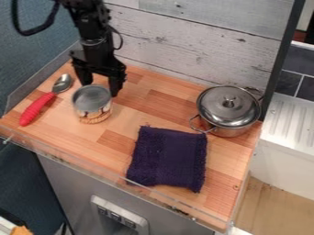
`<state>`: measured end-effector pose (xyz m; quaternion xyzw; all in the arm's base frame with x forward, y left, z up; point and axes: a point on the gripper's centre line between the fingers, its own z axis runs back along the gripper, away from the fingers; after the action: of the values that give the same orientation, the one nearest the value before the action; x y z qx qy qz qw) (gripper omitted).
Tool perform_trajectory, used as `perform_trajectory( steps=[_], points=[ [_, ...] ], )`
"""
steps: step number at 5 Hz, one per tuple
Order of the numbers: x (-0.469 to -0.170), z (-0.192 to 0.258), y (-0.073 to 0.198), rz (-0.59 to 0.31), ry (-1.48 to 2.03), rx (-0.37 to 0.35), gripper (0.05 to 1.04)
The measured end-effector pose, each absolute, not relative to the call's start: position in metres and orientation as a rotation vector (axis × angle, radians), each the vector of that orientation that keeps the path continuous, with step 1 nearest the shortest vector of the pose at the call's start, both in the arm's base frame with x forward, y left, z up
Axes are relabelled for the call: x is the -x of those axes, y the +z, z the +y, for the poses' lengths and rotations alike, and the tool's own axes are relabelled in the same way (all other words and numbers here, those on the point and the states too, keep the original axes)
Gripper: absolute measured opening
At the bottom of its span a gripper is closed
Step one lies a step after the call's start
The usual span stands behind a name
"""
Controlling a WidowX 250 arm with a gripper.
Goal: Moved the can to the left bottom side of the table
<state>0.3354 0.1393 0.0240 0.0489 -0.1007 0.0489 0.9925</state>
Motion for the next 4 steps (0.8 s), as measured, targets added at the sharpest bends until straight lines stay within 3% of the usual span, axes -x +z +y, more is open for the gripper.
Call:
perform_trajectory(
  steps=[2, 4],
  points=[
    [-0.301, 0.141, 0.031, -0.172, 0.093, -0.052, 0.999],
    [-0.292, 0.14, 0.029, -0.135, 0.068, -0.037, 0.999]
  ],
)
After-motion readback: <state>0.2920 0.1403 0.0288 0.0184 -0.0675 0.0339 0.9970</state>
